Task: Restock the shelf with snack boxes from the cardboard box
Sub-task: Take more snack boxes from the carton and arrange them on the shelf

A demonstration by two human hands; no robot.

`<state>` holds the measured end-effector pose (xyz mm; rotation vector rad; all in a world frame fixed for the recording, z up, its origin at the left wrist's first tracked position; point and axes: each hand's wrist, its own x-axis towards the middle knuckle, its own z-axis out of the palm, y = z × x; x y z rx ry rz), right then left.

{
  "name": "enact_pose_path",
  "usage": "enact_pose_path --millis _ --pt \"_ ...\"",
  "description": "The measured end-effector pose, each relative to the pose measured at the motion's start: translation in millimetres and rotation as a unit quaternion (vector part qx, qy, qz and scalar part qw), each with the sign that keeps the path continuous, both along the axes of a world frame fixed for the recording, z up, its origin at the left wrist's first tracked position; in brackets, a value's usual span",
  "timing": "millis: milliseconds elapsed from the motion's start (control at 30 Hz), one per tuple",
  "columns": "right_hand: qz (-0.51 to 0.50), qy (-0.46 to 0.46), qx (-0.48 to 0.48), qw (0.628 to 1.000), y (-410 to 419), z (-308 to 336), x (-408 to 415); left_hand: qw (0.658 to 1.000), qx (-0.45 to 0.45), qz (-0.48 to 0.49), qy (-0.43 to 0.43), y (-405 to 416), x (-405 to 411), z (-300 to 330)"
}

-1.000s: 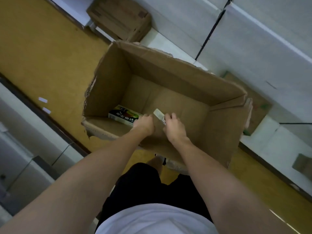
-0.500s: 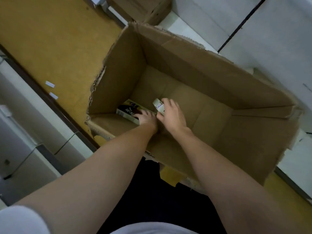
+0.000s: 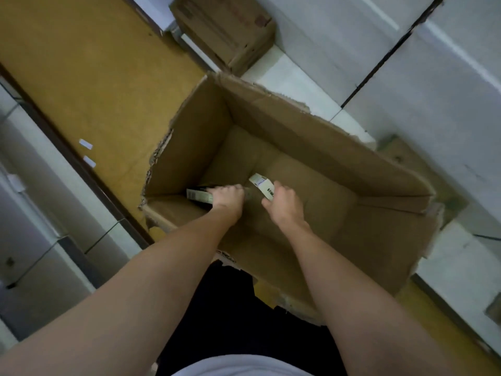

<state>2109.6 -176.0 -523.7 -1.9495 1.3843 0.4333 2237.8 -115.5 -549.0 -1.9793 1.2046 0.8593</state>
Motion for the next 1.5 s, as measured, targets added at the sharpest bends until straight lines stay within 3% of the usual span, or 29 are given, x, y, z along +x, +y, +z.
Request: enact_pose_path --millis 133,300,667,767,967,1133,1400,1500 --pt "0.028 -0.004 -0.02 0.999 -15 34 -14 0.984 -0.097 0.148 0.026 -11 1 38" --pt "0.089 -0.028 -0.057 0.994 -41 82 -27 0.915 -0.221 0.335 0.038 -28 -18 95" --pt "0.264 -0.157 -0.098 0.947 -47 186 -62 0.765 -0.392 0.511 -0.003 14 -88 202" --pt "0.306 -0.192 -0.105 0.927 -31 211 -59 0.703 -0.421 0.573 -0.016 41 -101 235" --pt "0.39 -0.241 -0.136 0.878 32 265 -48 0.526 -0.478 0.703 -0.027 111 -116 293" --pt "0.437 -0.296 -0.123 0.84 91 300 -43 0.466 -0.518 0.714 -0.072 180 -130 329" --pt "0.498 -0.375 -0.053 0.78 209 341 -57 0.286 -0.535 0.79 -0.091 320 -177 380" --pt "0.517 -0.382 -0.001 0.766 266 354 -75 0.272 -0.525 0.798 -0.115 373 -210 397"
